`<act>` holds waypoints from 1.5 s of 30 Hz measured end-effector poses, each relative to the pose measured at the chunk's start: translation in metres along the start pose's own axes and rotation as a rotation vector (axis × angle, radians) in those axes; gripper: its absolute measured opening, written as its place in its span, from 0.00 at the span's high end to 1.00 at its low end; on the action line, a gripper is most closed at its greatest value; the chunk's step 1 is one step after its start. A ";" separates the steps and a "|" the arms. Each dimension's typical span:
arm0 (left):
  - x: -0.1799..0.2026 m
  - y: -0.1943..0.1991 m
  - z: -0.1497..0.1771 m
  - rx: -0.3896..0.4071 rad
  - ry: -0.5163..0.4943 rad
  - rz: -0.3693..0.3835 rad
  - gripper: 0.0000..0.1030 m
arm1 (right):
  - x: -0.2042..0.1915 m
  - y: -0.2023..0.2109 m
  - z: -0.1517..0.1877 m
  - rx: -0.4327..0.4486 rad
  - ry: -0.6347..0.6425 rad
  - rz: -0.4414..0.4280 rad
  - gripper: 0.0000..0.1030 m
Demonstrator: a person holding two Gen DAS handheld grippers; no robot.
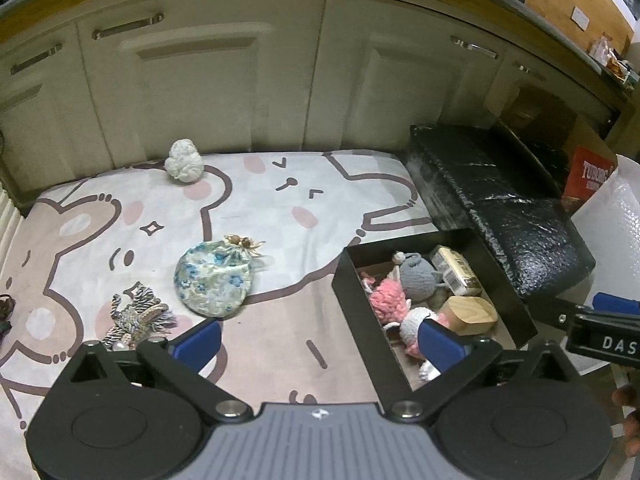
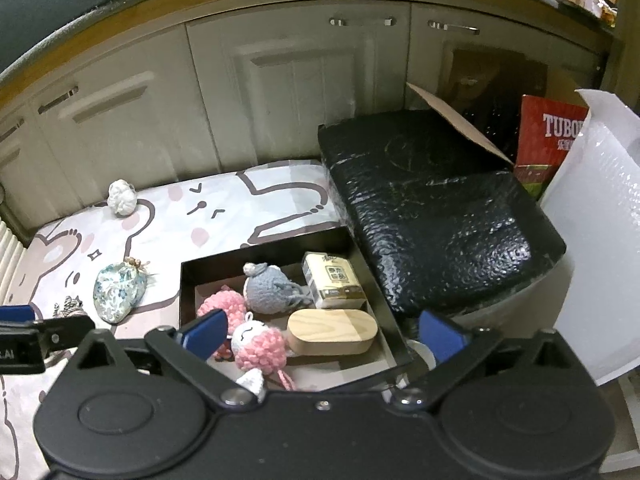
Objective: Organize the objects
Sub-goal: 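Withdraw both tools from the box back over the mat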
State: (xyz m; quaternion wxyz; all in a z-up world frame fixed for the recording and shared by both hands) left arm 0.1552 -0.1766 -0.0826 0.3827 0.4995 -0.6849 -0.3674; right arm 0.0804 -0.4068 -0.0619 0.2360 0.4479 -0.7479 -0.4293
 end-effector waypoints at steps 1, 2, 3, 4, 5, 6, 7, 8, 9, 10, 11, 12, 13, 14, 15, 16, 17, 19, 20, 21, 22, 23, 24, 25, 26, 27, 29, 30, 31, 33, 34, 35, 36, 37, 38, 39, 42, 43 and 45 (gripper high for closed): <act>-0.001 0.001 0.000 0.002 0.000 -0.005 0.00 | -0.001 0.001 0.000 0.000 0.001 0.000 0.00; -0.002 0.002 0.000 0.004 0.000 -0.007 0.00 | -0.001 0.002 0.000 -0.001 0.002 -0.001 0.00; -0.003 0.002 0.000 0.006 0.001 -0.009 0.00 | -0.002 0.002 0.000 -0.002 0.003 0.001 0.00; -0.005 0.003 0.000 0.007 0.002 -0.009 0.00 | -0.002 0.002 0.000 -0.002 0.004 0.006 0.00; -0.006 0.005 0.000 0.009 0.004 -0.008 0.00 | -0.002 0.002 0.000 -0.002 0.004 0.013 0.00; -0.008 0.006 0.000 0.011 0.005 -0.009 0.00 | -0.002 0.002 0.000 -0.002 0.004 0.015 0.00; -0.009 0.007 0.001 0.014 0.004 -0.010 0.00 | -0.003 0.002 0.000 -0.003 0.003 0.015 0.00; -0.011 0.008 0.001 0.017 0.005 -0.013 0.00 | -0.004 0.002 0.000 -0.004 0.002 0.015 0.00; -0.013 0.009 0.001 0.019 0.006 -0.015 0.00 | -0.005 0.001 0.000 -0.005 0.003 0.016 0.00; -0.016 0.010 0.002 0.022 0.008 -0.017 0.00 | -0.007 0.001 0.000 -0.006 0.004 0.017 0.00; -0.019 0.011 0.002 0.024 0.011 -0.018 0.00 | -0.010 0.000 0.000 -0.008 0.006 0.018 0.00; -0.022 0.012 0.002 0.026 0.013 -0.020 0.00 | -0.012 0.000 -0.001 -0.008 0.008 0.017 0.00; -0.026 0.012 0.002 0.027 0.017 -0.024 0.00 | -0.015 -0.001 -0.001 -0.007 0.011 0.015 0.00; -0.031 0.013 0.002 0.030 0.022 -0.028 0.00 | -0.018 -0.001 -0.002 -0.005 0.014 0.011 0.00; -0.035 0.015 0.002 0.033 0.029 -0.032 0.00 | -0.022 -0.001 -0.003 -0.003 0.016 0.008 0.00; -0.041 0.016 0.002 0.035 0.039 -0.038 0.00 | -0.026 -0.001 -0.003 -0.003 0.020 0.005 0.00; -0.047 0.017 0.002 0.038 0.050 -0.041 0.00 | -0.030 -0.002 -0.003 -0.003 0.026 0.002 0.00; -0.058 0.020 0.003 0.044 0.068 -0.047 0.00 | -0.040 -0.003 -0.004 -0.002 0.039 -0.006 0.00; -0.064 0.021 0.003 0.048 0.077 -0.051 0.00 | -0.044 -0.004 -0.005 -0.002 0.044 -0.010 0.00; -0.070 0.023 0.003 0.054 0.085 -0.056 0.00 | -0.049 -0.004 -0.005 0.000 0.047 -0.016 0.00; -0.077 0.024 0.004 0.059 0.095 -0.064 0.00 | -0.054 -0.005 -0.006 0.001 0.051 -0.022 0.00; -0.084 0.026 0.004 0.066 0.102 -0.073 0.00 | -0.060 -0.006 -0.007 0.001 0.056 -0.029 0.00; -0.090 0.027 0.005 0.073 0.106 -0.083 0.00 | -0.065 -0.005 -0.007 0.002 0.062 -0.035 0.00; -0.096 0.029 0.006 0.078 0.109 -0.095 0.00 | -0.071 -0.006 -0.008 0.004 0.069 -0.042 0.00; -0.104 0.031 0.007 0.083 0.113 -0.109 0.00 | -0.077 -0.006 -0.009 0.005 0.077 -0.050 0.00; -0.111 0.032 0.009 0.088 0.118 -0.120 0.00 | -0.083 -0.006 -0.009 0.006 0.084 -0.057 0.00; -0.128 0.036 0.011 0.097 0.143 -0.131 0.00 | -0.093 -0.007 -0.011 0.006 0.097 -0.066 0.00; -0.134 0.037 0.011 0.101 0.158 -0.132 0.00 | -0.098 -0.008 -0.011 0.006 0.102 -0.070 0.00; -0.141 0.039 0.012 0.105 0.175 -0.131 0.00 | -0.103 -0.008 -0.012 0.006 0.106 -0.077 0.00; -0.153 0.043 0.014 0.118 0.200 -0.126 0.00 | -0.114 -0.009 -0.012 0.005 0.114 -0.087 0.00; -0.158 0.045 0.014 0.125 0.209 -0.127 0.00 | -0.119 -0.009 -0.013 0.004 0.120 -0.091 0.00; -0.162 0.047 0.015 0.130 0.212 -0.128 0.00 | -0.125 -0.009 -0.013 0.004 0.128 -0.095 0.00; -0.165 0.048 0.015 0.137 0.214 -0.129 0.00 | -0.130 -0.009 -0.014 0.005 0.137 -0.098 0.00; -0.168 0.049 0.016 0.143 0.215 -0.131 0.00 | -0.136 -0.009 -0.015 0.006 0.146 -0.102 0.00; -0.171 0.051 0.016 0.147 0.217 -0.135 0.00 | -0.141 -0.009 -0.015 0.007 0.153 -0.107 0.00; -0.173 0.052 0.017 0.150 0.219 -0.138 0.00 | -0.145 -0.009 -0.015 0.008 0.158 -0.113 0.00; -0.180 0.053 0.017 0.157 0.220 -0.150 0.00 | -0.160 -0.011 -0.016 0.004 0.158 -0.141 0.00; -0.181 0.053 0.018 0.158 0.216 -0.154 0.00 | -0.164 -0.012 -0.016 0.003 0.158 -0.151 0.00; -0.184 0.054 0.018 0.163 0.204 -0.165 0.00 | -0.171 -0.012 -0.016 0.005 0.153 -0.166 0.00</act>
Point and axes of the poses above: each gripper's, at about its wrist camera, not at the fingertips, and y roughly against the way its jaws point, x to its right, z to its underside, the point moved 5 cm from there along -y, roughly the way its jaws point, and after that the axes turned 9 degrees about -x, right-handed, at the moved point
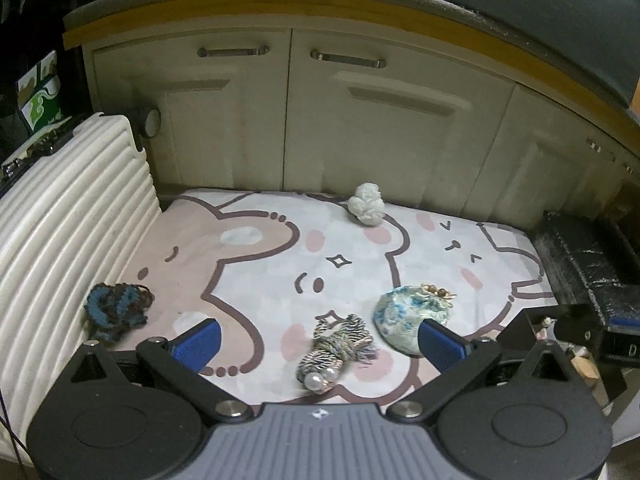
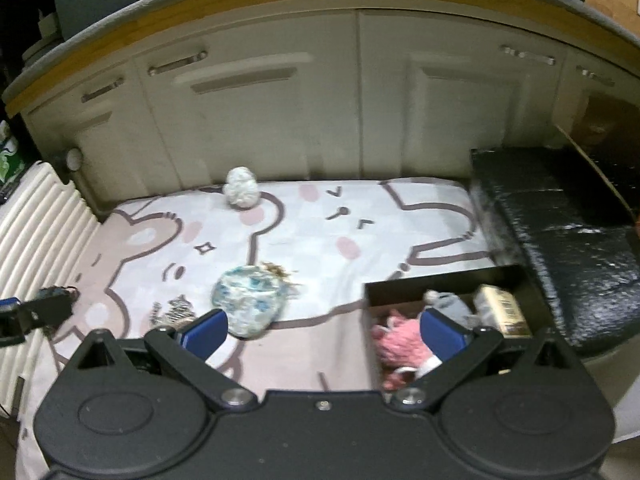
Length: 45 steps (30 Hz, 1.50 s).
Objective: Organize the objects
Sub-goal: 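Withdraw both tools from the box back over the mat, then grasp braided rope keychain with left tool while right tool grasps floral pouch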
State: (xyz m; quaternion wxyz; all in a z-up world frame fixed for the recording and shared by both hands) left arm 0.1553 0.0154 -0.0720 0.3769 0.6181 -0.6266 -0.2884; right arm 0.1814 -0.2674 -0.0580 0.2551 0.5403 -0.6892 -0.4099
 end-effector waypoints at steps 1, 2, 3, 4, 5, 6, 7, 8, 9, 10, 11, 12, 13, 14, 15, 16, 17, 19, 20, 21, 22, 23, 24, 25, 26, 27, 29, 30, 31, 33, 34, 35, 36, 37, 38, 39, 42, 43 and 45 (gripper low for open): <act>-0.001 0.000 0.000 0.004 -0.008 -0.001 0.00 | -0.003 -0.001 -0.001 0.001 -0.004 -0.007 0.00; -0.002 0.001 0.000 0.010 -0.018 0.004 0.00 | -0.006 -0.002 -0.002 0.001 -0.010 -0.013 0.00; -0.001 0.002 0.000 0.017 -0.027 0.011 0.00 | -0.009 -0.003 -0.003 0.001 -0.016 -0.017 0.00; -0.001 0.004 0.000 0.023 -0.037 0.018 0.00 | -0.012 -0.004 -0.005 0.002 -0.019 -0.021 0.00; 0.000 0.005 -0.001 0.027 -0.049 0.024 0.00 | -0.015 -0.005 -0.007 0.004 -0.017 -0.024 0.00; 0.000 0.007 -0.001 0.029 -0.058 0.026 0.00 | -0.018 -0.007 -0.008 0.008 -0.014 -0.027 0.00; 0.000 0.008 -0.002 0.029 -0.062 0.027 0.00 | -0.020 -0.007 -0.010 0.010 -0.012 -0.025 0.00; 0.001 0.009 -0.003 0.024 -0.064 0.034 0.00 | -0.022 -0.009 -0.012 0.009 -0.012 -0.018 0.00; 0.001 0.010 -0.005 0.016 -0.062 0.047 0.00 | -0.025 -0.010 -0.015 0.007 -0.013 -0.010 0.00; 0.001 0.011 -0.006 0.013 -0.059 0.063 0.00 | -0.027 -0.011 -0.017 0.005 -0.010 -0.006 0.00; 0.001 0.012 -0.009 0.017 -0.057 0.075 0.00 | -0.030 -0.012 -0.020 0.000 -0.003 -0.009 0.00; 0.001 0.013 -0.011 0.024 -0.060 0.077 0.00 | -0.031 -0.013 -0.023 -0.002 0.000 -0.015 0.00; 0.001 0.014 -0.013 0.031 -0.071 0.070 0.00 | -0.033 -0.014 -0.027 -0.003 -0.004 -0.020 0.00; 0.001 0.013 -0.016 0.038 -0.089 0.052 0.00 | -0.034 -0.015 -0.031 -0.003 -0.013 -0.023 0.00; 0.000 0.012 -0.018 0.041 -0.107 0.030 0.00 | -0.035 -0.017 -0.035 -0.004 -0.023 -0.023 0.00; -0.001 0.009 -0.021 0.038 -0.125 0.009 0.00 | -0.036 -0.018 -0.039 -0.006 -0.032 -0.021 0.00; -0.002 0.007 -0.023 0.032 -0.132 0.002 0.00 | -0.036 -0.020 -0.042 -0.009 -0.038 -0.015 0.00; -0.004 0.002 -0.029 0.026 -0.145 0.006 0.00 | -0.037 -0.025 -0.049 -0.019 -0.045 0.002 0.00; -0.005 -0.001 -0.032 0.031 -0.148 0.009 0.00 | -0.038 -0.028 -0.052 -0.024 -0.048 0.010 0.00; -0.007 -0.004 -0.034 0.039 -0.151 0.010 0.00 | -0.038 -0.032 -0.054 -0.028 -0.051 0.015 0.00; -0.008 -0.007 -0.036 0.046 -0.155 0.007 0.00 | -0.038 -0.035 -0.057 -0.032 -0.055 0.020 0.00; -0.008 -0.013 -0.038 0.045 -0.165 0.001 0.00 | -0.038 -0.039 -0.059 -0.038 -0.061 0.022 0.00; -0.008 -0.018 -0.039 0.041 -0.177 -0.004 0.00 | -0.037 -0.043 -0.061 -0.044 -0.069 0.023 0.00; -0.006 -0.023 -0.040 0.040 -0.191 -0.004 0.00 | -0.037 -0.048 -0.063 -0.051 -0.078 0.024 0.00; -0.004 -0.029 -0.041 0.043 -0.204 -0.002 0.00 | -0.037 -0.053 -0.065 -0.058 -0.091 0.025 0.00; -0.003 -0.034 -0.042 0.050 -0.214 0.002 0.00 | -0.037 -0.058 -0.067 -0.063 -0.102 0.026 0.00; 0.001 -0.044 -0.042 0.063 -0.238 0.020 0.00 | -0.037 -0.068 -0.072 -0.069 -0.121 0.031 0.00; 0.002 -0.049 -0.042 0.063 -0.243 0.027 0.02 | -0.038 -0.072 -0.073 -0.069 -0.125 0.031 0.00; 0.004 -0.056 -0.041 0.051 -0.249 0.036 0.03 | -0.039 -0.077 -0.075 -0.068 -0.125 0.029 0.00; 0.008 -0.067 -0.040 0.027 -0.276 0.045 0.11 | -0.043 -0.088 -0.076 -0.072 -0.109 0.022 0.00; 0.011 -0.072 -0.039 0.020 -0.298 0.044 0.13 | -0.044 -0.094 -0.076 -0.078 -0.103 0.024 0.00; 0.014 -0.078 -0.038 0.016 -0.325 0.040 0.15 | -0.046 -0.101 -0.076 -0.089 -0.101 0.029 0.00; 0.016 -0.083 -0.036 0.010 -0.352 0.039 0.16 | -0.046 -0.106 -0.076 -0.098 -0.104 0.029 0.00; 0.018 -0.088 -0.034 -0.001 -0.379 0.039 0.17 | -0.047 -0.112 -0.075 -0.105 -0.111 0.019 0.00; 0.020 -0.093 -0.031 -0.013 -0.403 0.041 0.18 | -0.048 -0.119 -0.074 -0.116 -0.117 0.001 0.00; 0.022 -0.098 -0.027 -0.026 -0.424 0.042 0.18 | -0.049 -0.124 -0.072 -0.128 -0.121 -0.014 0.00; 0.023 -0.111 -0.018 -0.066 -0.454 0.050 0.18 | -0.054 -0.142 -0.064 -0.146 -0.111 -0.040 0.00; 0.023 -0.115 -0.016 -0.078 -0.459 0.048 0.18 | -0.056 -0.148 -0.062 -0.155 -0.103 -0.036 0.00; 0.022 -0.120 -0.013 -0.093 -0.471 0.037 0.18 | -0.062 -0.161 -0.056 -0.185 -0.072 -0.031 0.00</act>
Point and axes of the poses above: each gripper's, at about its wrist camera, not at the fingertips, and y roughly against the way its jaws point, x to its right, z to its underside, the point moved 5 cm from there along -y, roughly the way its jaws point, and after that the axes turned 9 degrees about -x, right-handed, at the moved point
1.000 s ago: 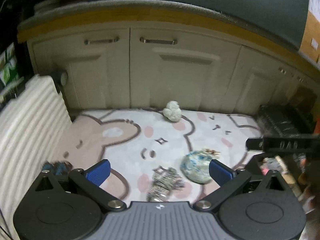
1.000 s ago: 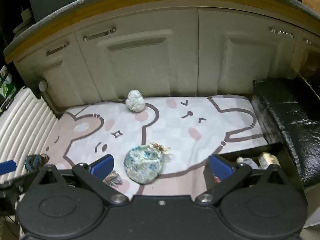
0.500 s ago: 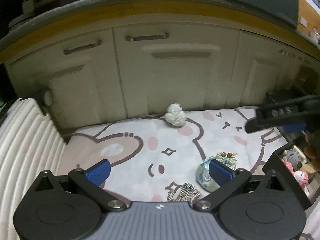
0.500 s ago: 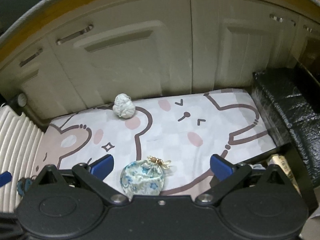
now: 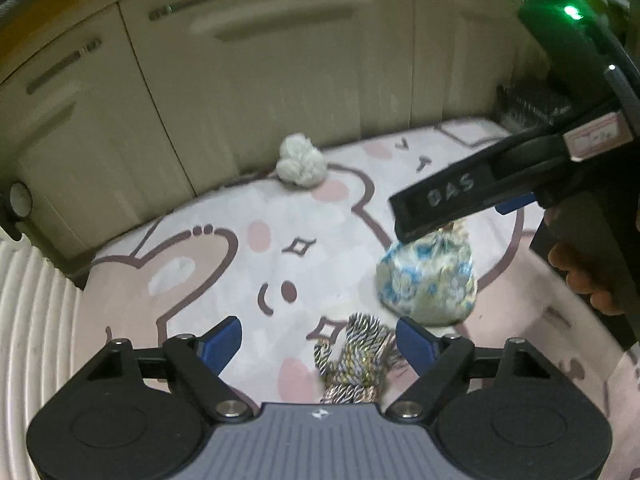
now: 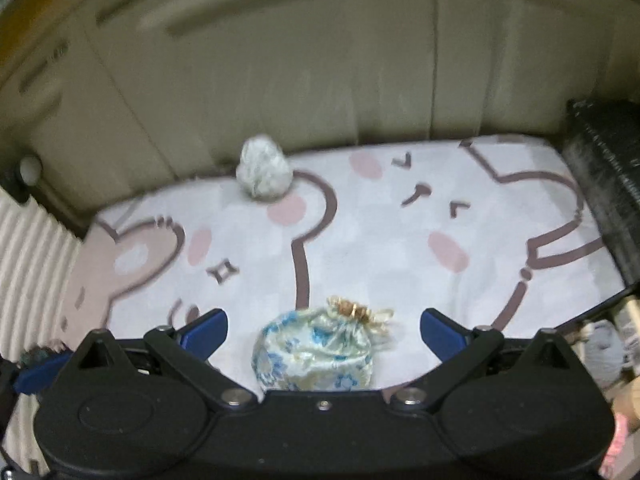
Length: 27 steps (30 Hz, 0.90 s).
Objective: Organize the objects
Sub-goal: 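Grasp braided rope keychain with left tool while right tool grasps floral pouch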
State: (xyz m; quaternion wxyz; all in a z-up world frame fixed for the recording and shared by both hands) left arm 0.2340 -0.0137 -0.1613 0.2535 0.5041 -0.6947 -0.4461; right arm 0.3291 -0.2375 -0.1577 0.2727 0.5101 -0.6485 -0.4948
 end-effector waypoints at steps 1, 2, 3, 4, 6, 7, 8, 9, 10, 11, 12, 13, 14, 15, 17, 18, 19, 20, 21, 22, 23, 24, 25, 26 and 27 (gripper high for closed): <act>0.000 -0.003 0.001 -0.007 -0.005 0.000 0.18 | -0.003 -0.006 0.001 -0.011 0.013 0.001 0.00; 0.000 -0.005 0.002 -0.015 -0.005 0.005 0.18 | -0.005 -0.011 0.002 -0.024 0.028 -0.001 0.00; -0.001 -0.007 0.003 -0.025 -0.005 0.008 0.18 | -0.008 -0.016 0.003 -0.035 0.037 -0.002 0.00; -0.001 -0.009 0.005 -0.032 -0.008 0.009 0.18 | -0.010 -0.020 0.004 -0.041 0.041 -0.001 0.00; 0.000 -0.012 0.007 -0.051 -0.017 0.010 0.19 | -0.015 -0.028 0.005 -0.056 0.046 -0.009 0.00; 0.001 -0.013 0.009 -0.061 -0.020 0.016 0.19 | -0.017 -0.031 0.007 -0.068 0.051 -0.013 0.00; 0.001 -0.015 0.010 -0.069 -0.025 0.024 0.20 | -0.020 -0.036 0.008 -0.082 0.060 -0.013 0.00; 0.002 -0.016 0.011 -0.075 -0.027 0.029 0.21 | -0.023 -0.040 0.009 -0.087 0.073 0.000 0.00; 0.003 -0.018 0.012 -0.084 -0.032 0.033 0.22 | -0.025 -0.043 0.010 -0.086 0.096 0.024 0.00; 0.004 -0.020 0.014 -0.090 -0.038 0.035 0.22 | -0.027 -0.046 0.011 -0.083 0.116 0.043 0.00; 0.006 -0.021 0.015 -0.097 -0.044 0.037 0.22 | -0.027 -0.049 0.012 -0.079 0.131 0.062 0.00; 0.007 -0.023 0.015 -0.103 -0.051 0.043 0.22 | -0.027 -0.053 0.014 -0.085 0.144 0.078 0.00; 0.009 -0.023 0.016 -0.106 -0.054 0.048 0.22 | -0.025 -0.056 0.015 -0.097 0.151 0.087 0.00; 0.010 -0.025 0.016 -0.111 -0.057 0.052 0.23 | -0.024 -0.060 0.017 -0.109 0.158 0.099 0.00; 0.013 -0.028 0.017 -0.120 -0.062 0.058 0.23 | -0.021 -0.064 0.020 -0.118 0.185 0.123 0.00; 0.014 -0.030 0.017 -0.124 -0.063 0.061 0.24 | -0.020 -0.065 0.021 -0.120 0.199 0.122 0.00; 0.015 -0.032 0.017 -0.129 -0.061 0.064 0.25 | -0.019 -0.066 0.022 -0.125 0.211 0.117 0.00; 0.015 -0.034 0.017 -0.135 -0.056 0.067 0.26 | -0.018 -0.065 0.023 -0.129 0.218 0.113 0.00; 0.016 -0.037 0.017 -0.144 -0.053 0.068 0.28 | -0.017 -0.065 0.023 -0.134 0.221 0.108 0.00; 0.017 -0.040 0.017 -0.153 -0.055 0.064 0.28 | -0.016 -0.065 0.023 -0.141 0.221 0.103 0.00; 0.017 -0.043 0.016 -0.162 -0.057 0.058 0.30 | -0.015 -0.065 0.024 -0.149 0.217 0.098 0.01; 0.017 -0.045 0.016 -0.169 -0.056 0.055 0.32 | -0.014 -0.065 0.024 -0.153 0.210 0.090 0.01; 0.017 -0.047 0.016 -0.174 -0.048 0.058 0.33 | -0.012 -0.065 0.024 -0.156 0.203 0.074 0.05; 0.017 -0.049 0.015 -0.176 -0.038 0.065 0.34 | -0.011 -0.065 0.024 -0.157 0.200 0.054 0.07; 0.016 -0.050 0.014 -0.176 -0.029 0.070 0.35 | -0.011 -0.064 0.024 -0.155 0.204 0.049 0.08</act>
Point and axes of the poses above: each gripper's, at about its wrist camera, not at the fingertips, and y roughly against the way its jaws point, x to its right, z to its underside, the point moved 5 cm from there along -y, roughly the way its jaws point, and after that the axes turned 9 degrees about -x, right-handed, at the moved point
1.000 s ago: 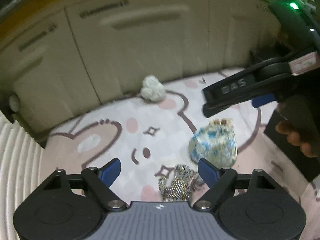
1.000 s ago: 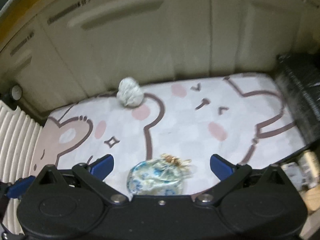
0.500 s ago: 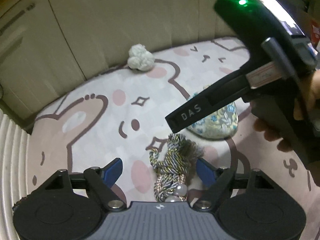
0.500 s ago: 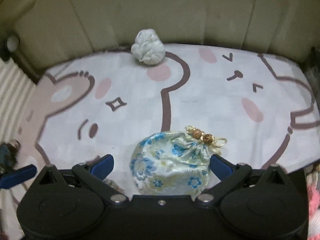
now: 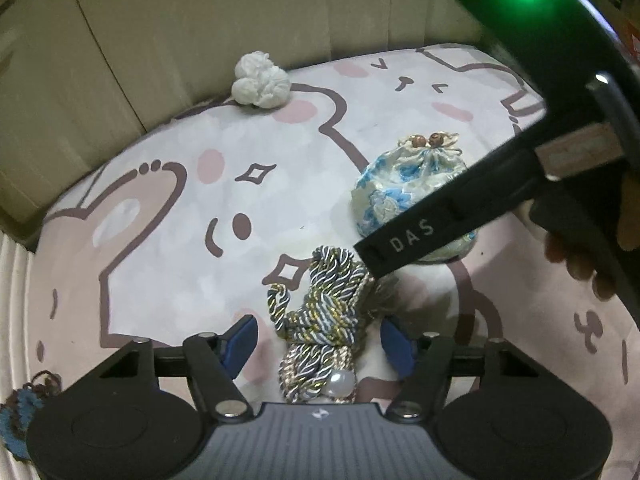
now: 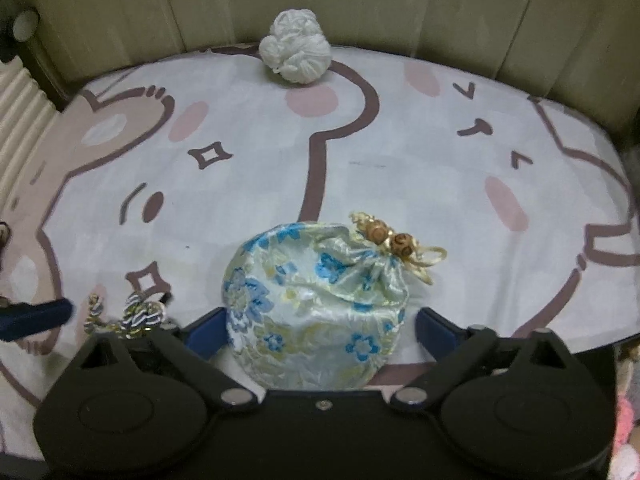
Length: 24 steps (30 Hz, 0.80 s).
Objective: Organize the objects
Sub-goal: 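Grasp braided rope keychain with left tool while right tool grasps floral pouch, then carry rope keychain in left tool and floral pouch in right tool toward box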
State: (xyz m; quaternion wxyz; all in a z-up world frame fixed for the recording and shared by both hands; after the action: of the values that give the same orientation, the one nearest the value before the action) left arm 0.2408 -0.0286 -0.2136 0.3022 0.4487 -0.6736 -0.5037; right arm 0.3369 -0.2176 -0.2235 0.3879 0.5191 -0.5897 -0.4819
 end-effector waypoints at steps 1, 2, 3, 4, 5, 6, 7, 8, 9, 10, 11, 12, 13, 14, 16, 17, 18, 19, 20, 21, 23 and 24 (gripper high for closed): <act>0.000 -0.001 -0.001 0.000 0.009 0.006 0.35 | 0.000 0.001 0.000 0.004 0.007 -0.001 0.13; 0.000 -0.002 -0.003 -0.001 0.017 0.011 0.38 | -0.001 0.002 0.000 0.009 0.011 -0.002 0.16; 0.000 -0.003 -0.004 -0.005 0.024 0.017 0.42 | -0.001 0.003 0.000 0.009 0.012 -0.002 0.17; 0.000 -0.005 -0.005 -0.010 0.024 0.019 0.43 | -0.001 0.004 0.000 0.010 0.016 -0.004 0.17; 0.000 -0.007 -0.006 -0.022 0.030 0.016 0.49 | -0.001 0.004 0.000 0.011 0.024 -0.007 0.18; -0.001 -0.009 -0.008 -0.033 0.037 0.012 0.53 | 0.000 0.005 0.001 0.012 0.034 -0.009 0.18; -0.001 -0.011 -0.008 -0.039 0.047 0.014 0.53 | 0.000 0.005 0.001 0.014 0.040 -0.011 0.18; -0.002 -0.011 -0.009 -0.042 0.056 0.017 0.53 | 0.002 0.005 0.002 0.013 0.045 -0.014 0.18; -0.003 -0.011 -0.009 -0.045 0.061 0.019 0.54 | 0.003 0.005 0.002 0.013 0.047 -0.017 0.18; -0.003 -0.011 -0.010 -0.047 0.066 0.020 0.54 | 0.005 0.006 0.002 0.011 0.048 -0.017 0.18; -0.003 -0.011 -0.010 -0.048 0.073 0.020 0.54 | 0.006 0.006 0.002 0.011 0.049 -0.017 0.18; -0.004 -0.011 -0.011 -0.048 0.082 0.020 0.55 | 0.007 0.007 0.003 0.011 0.050 -0.015 0.18; -0.005 -0.010 -0.011 -0.048 0.094 0.021 0.55 | 0.008 0.007 0.003 0.012 0.050 -0.011 0.18; -0.006 -0.009 -0.011 -0.045 0.108 0.022 0.55 | 0.009 0.009 0.004 0.012 0.049 -0.007 0.18; -0.009 -0.005 -0.012 -0.033 0.134 0.030 0.55 | 0.011 0.012 0.004 0.018 0.045 -0.001 0.18; -0.010 -0.003 -0.013 -0.025 0.148 0.032 0.55 | 0.012 0.014 0.004 0.023 0.042 0.002 0.18; -0.012 0.000 -0.013 -0.018 0.160 0.034 0.55 | 0.012 0.016 0.004 0.029 0.037 0.003 0.18; -0.013 0.003 -0.014 -0.012 0.174 0.035 0.55 | 0.013 0.020 0.004 0.037 0.033 0.005 0.18; -0.014 0.006 -0.014 -0.008 0.188 0.041 0.55 | 0.013 0.024 0.004 0.047 0.029 0.005 0.18; -0.015 0.008 -0.015 -0.003 0.199 0.043 0.55 | 0.013 0.028 0.004 0.057 0.027 0.005 0.18; -0.017 0.016 -0.016 0.012 0.216 0.034 0.55 | 0.012 0.037 0.004 0.074 0.019 -0.001 0.18; -0.018 0.020 -0.016 0.020 0.226 0.030 0.55 | 0.012 0.041 0.004 0.081 0.014 -0.010 0.18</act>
State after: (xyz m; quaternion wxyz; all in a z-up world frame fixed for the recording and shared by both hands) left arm 0.2558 -0.0170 -0.1892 0.3792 0.4956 -0.6467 -0.4385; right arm 0.3216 -0.2285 -0.1846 0.3681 0.5408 -0.6034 -0.4560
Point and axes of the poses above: each gripper's, at about its wrist camera, not at the fingertips, and y roughly against the way its jaws point, x to its right, z to its underside, the point moved 5 cm from there along -y, roughly the way its jaws point, and after that the axes turned 9 degrees about -x, right-handed, at the moved point
